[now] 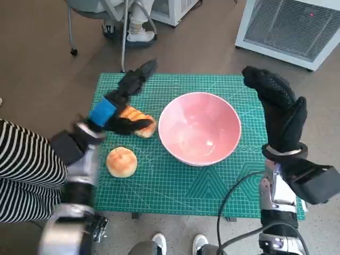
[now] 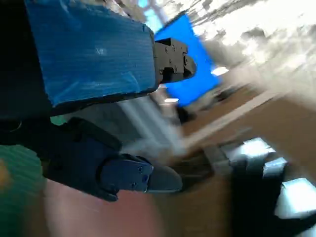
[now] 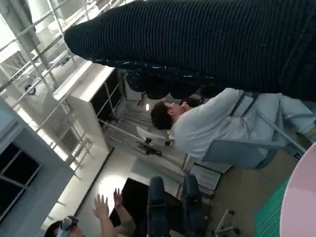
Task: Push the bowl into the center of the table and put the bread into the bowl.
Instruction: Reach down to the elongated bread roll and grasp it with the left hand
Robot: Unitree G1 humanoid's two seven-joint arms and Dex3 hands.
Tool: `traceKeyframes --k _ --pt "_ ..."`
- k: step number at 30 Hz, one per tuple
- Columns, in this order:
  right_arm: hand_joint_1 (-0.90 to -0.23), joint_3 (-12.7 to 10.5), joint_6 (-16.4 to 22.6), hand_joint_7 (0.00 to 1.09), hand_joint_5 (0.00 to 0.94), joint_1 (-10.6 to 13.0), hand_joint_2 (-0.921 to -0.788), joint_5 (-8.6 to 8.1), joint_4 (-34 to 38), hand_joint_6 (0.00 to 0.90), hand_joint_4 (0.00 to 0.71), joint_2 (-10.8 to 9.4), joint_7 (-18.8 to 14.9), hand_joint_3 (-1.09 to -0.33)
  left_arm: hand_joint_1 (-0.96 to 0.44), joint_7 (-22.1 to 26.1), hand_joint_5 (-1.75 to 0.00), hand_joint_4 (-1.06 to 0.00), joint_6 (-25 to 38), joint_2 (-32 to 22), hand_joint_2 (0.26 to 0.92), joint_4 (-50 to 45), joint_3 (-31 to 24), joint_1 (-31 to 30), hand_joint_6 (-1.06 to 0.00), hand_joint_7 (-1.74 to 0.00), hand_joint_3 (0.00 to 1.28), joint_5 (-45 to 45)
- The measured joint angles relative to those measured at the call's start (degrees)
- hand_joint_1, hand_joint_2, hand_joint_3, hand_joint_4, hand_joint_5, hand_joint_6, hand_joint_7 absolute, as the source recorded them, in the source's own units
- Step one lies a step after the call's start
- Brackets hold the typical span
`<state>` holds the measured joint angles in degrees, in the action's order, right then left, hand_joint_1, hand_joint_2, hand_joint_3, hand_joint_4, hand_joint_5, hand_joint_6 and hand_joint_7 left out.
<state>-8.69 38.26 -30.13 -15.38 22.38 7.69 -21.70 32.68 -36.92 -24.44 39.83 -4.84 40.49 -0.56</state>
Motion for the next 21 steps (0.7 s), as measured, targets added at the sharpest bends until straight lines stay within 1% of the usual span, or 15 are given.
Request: traceKeyframes --k 3,5,6,8,13,17,21 --pt "-0.701 0.1 -0.5 0.26 0.009 0.2 -0.921 -0.02 -0.9 0.190 0.197 0.0 0.1 -0.692 -0.22 -1.4 0.00 -0.02 2.2 -4.7 0.764 0.7 1.7 2.3 -0.12 -0.17 0.01 -5.1" --pt "-0.701 0.2 -0.8 0.26 0.009 0.3 -0.921 -0.04 -1.4 0.190 0.197 0.0 0.1 -0.692 -0.17 -2.2 0.00 -0.02 3.6 -6.4 0.755 1.2 2.6 3.7 -0.14 -0.13 0.01 -7.3" --pt "-0.702 0.2 -0.9 0.26 0.008 0.4 -0.921 -0.05 -1.6 0.189 0.197 0.0 0.2 -0.692 -0.10 -2.6 0.00 -0.02 4.5 -7.0 0.754 1.3 3.2 4.2 -0.16 -0.10 0.00 -8.3" --pt "-0.702 0.4 -1.3 0.26 0.008 0.5 -0.921 -0.04 -2.1 0.189 0.198 -0.1 0.2 -0.691 -0.04 -3.1 0.00 -0.02 6.7 -8.2 0.756 1.6 4.3 5.3 -0.17 -0.09 0.00 -10.2" --pt "-0.703 0.5 -1.5 0.26 0.007 0.7 -0.921 -0.11 -2.7 0.187 0.198 -0.2 0.2 -0.691 0.04 -3.2 0.00 -0.02 10.7 -9.0 0.763 3.2 7.1 6.8 -0.20 -0.06 0.01 -12.9" --pt "-0.704 0.5 -1.5 0.27 0.006 0.8 -0.921 -0.20 -2.8 0.186 0.196 -0.2 0.2 -0.689 0.08 -3.2 -0.01 -0.03 10.9 -9.0 0.769 5.9 9.7 7.8 -0.21 -0.05 0.01 -14.7" --pt "-0.706 0.5 -1.5 0.27 0.005 0.9 -0.921 -0.21 -2.8 0.185 0.196 -0.3 0.2 -0.688 0.09 -3.4 -0.01 -0.04 10.9 -8.9 0.773 7.6 12.1 8.6 -0.22 -0.04 0.01 -16.9"
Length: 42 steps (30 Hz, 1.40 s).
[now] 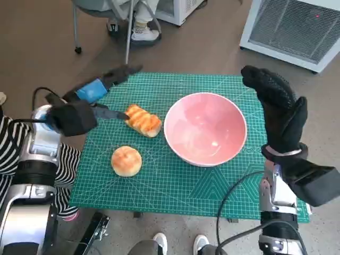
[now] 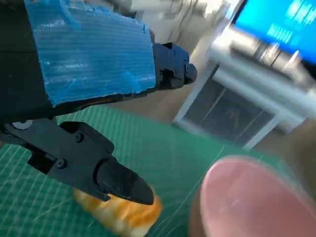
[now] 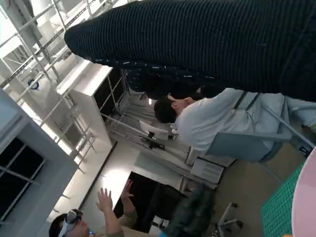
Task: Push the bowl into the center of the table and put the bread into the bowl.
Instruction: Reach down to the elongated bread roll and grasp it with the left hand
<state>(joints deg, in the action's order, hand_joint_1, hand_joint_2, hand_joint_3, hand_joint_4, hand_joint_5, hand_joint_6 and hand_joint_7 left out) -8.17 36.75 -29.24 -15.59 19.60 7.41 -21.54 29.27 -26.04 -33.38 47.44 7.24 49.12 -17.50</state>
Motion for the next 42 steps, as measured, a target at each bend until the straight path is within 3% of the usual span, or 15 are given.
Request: traceKeyframes --k 23,42 --pt "-0.702 -0.2 0.3 0.28 0.003 0.0 -0.921 -0.20 0.5 0.178 0.196 0.0 -0.1 -0.687 0.16 -5.4 0.00 -0.04 6.0 4.5 0.792 15.7 11.8 9.6 -0.22 0.00 0.01 -11.6" --pt "-0.696 -0.6 0.1 0.30 0.003 0.3 -0.921 0.10 0.3 0.177 0.199 0.4 0.3 -0.688 0.09 -11.1 -0.01 -0.09 12.1 9.4 0.783 26.2 20.2 14.1 -0.24 -0.01 0.01 -19.6"
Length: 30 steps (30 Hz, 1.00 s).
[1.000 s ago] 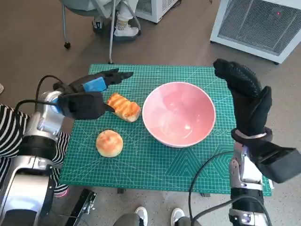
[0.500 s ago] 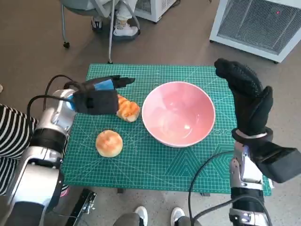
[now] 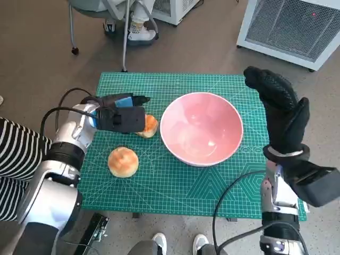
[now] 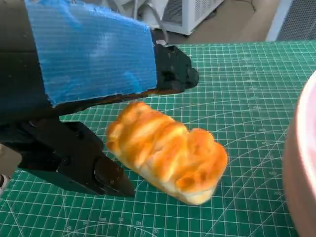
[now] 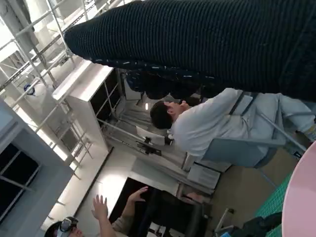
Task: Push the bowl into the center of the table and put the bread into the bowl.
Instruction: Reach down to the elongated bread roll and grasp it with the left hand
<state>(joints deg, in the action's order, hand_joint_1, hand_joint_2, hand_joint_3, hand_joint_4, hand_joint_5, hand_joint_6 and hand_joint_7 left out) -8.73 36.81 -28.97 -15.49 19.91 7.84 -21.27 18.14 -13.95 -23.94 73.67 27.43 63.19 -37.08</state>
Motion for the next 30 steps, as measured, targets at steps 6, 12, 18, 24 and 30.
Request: traceKeyframes --k 6,12,18,24,30 --pt "-0.695 0.0 -0.2 0.30 0.003 0.4 -0.921 0.04 -0.2 0.177 0.200 0.0 0.3 -0.689 0.07 -0.8 -0.02 -0.13 2.7 2.0 0.791 2.5 2.4 -0.1 -0.30 -0.03 0.01 -2.1" --pt "-0.692 0.0 -0.2 0.30 0.002 0.8 -0.921 0.08 -0.4 0.175 0.200 0.0 0.5 -0.689 0.06 -2.6 -0.04 -0.19 3.9 2.7 0.814 3.0 3.1 -0.1 -0.40 -0.07 0.02 -2.7" --pt "-0.692 0.1 -0.2 0.30 0.001 1.0 -0.921 0.09 -0.8 0.174 0.198 0.0 0.7 -0.689 0.04 -6.9 -0.22 -0.43 3.4 3.4 0.840 3.5 4.2 -1.0 -0.60 -0.17 0.02 -3.6" --pt "-0.693 0.1 -0.2 0.30 0.001 1.1 -0.921 0.07 -1.0 0.166 0.198 0.0 0.7 -0.691 0.01 -11.0 -1.15 -0.59 2.3 3.4 0.906 3.8 5.8 -1.8 -0.55 -0.99 0.11 -5.4" --pt "-0.690 0.1 -0.2 0.30 0.001 1.3 -0.921 0.06 -1.0 0.158 0.197 0.0 0.6 -0.702 0.00 -13.3 -1.22 -0.62 1.4 3.4 0.919 3.8 6.4 -1.8 -0.57 -1.20 0.11 -5.8"
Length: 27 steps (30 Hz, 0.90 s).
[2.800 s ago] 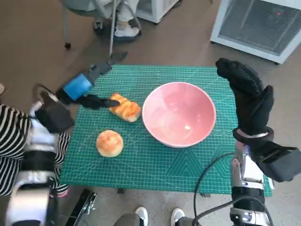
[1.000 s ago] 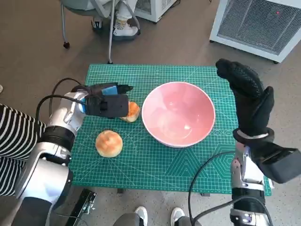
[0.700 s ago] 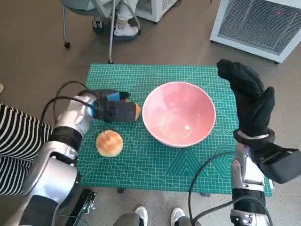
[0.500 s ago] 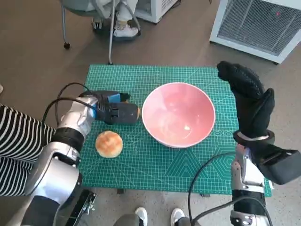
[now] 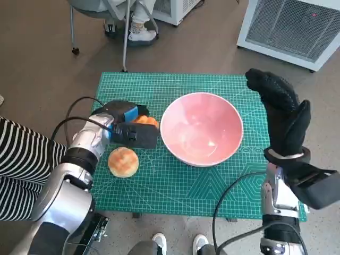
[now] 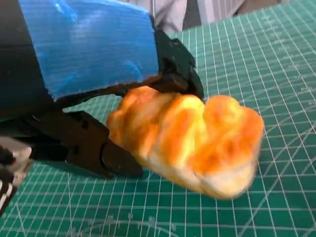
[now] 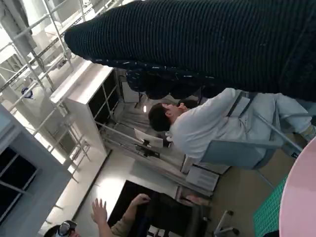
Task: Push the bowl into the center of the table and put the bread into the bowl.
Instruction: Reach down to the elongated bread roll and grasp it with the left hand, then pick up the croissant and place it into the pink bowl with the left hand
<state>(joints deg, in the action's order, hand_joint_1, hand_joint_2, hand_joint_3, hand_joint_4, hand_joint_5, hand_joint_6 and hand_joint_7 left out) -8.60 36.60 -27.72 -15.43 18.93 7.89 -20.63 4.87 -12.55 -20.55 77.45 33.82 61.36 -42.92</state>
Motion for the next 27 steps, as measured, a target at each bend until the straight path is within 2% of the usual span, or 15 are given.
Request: traceKeyframes --k 7,13,22,27 --pt "-0.688 0.1 0.0 0.31 0.000 0.2 -0.921 0.00 0.0 0.154 0.197 0.0 0.0 -0.710 0.00 -0.9 -1.22 -0.63 -2.2 -0.9 0.920 -0.1 -0.7 0.1 -0.60 -1.20 0.10 0.5" --pt "-0.688 0.1 0.0 0.31 0.000 0.4 -0.921 -0.03 0.0 0.152 0.197 0.2 0.0 -0.711 0.00 -1.9 -1.19 -0.66 -6.0 -2.8 0.921 -1.1 -4.0 0.1 -0.62 -1.17 0.08 3.1" --pt "-0.688 0.1 0.0 0.32 0.000 0.7 -0.921 -0.07 0.0 0.150 0.197 0.3 -0.1 -0.711 0.00 -7.7 -1.11 -0.73 -12.9 -6.9 0.920 -7.7 -10.4 1.2 -0.64 -1.16 0.04 7.7" --pt "-0.689 0.3 0.0 0.32 0.000 0.8 -0.921 -0.11 0.0 0.148 0.197 0.3 -0.1 -0.711 0.00 -11.0 -1.12 -0.74 -18.3 -9.4 0.920 -15.1 -14.3 1.3 -0.65 -1.13 0.03 10.0"
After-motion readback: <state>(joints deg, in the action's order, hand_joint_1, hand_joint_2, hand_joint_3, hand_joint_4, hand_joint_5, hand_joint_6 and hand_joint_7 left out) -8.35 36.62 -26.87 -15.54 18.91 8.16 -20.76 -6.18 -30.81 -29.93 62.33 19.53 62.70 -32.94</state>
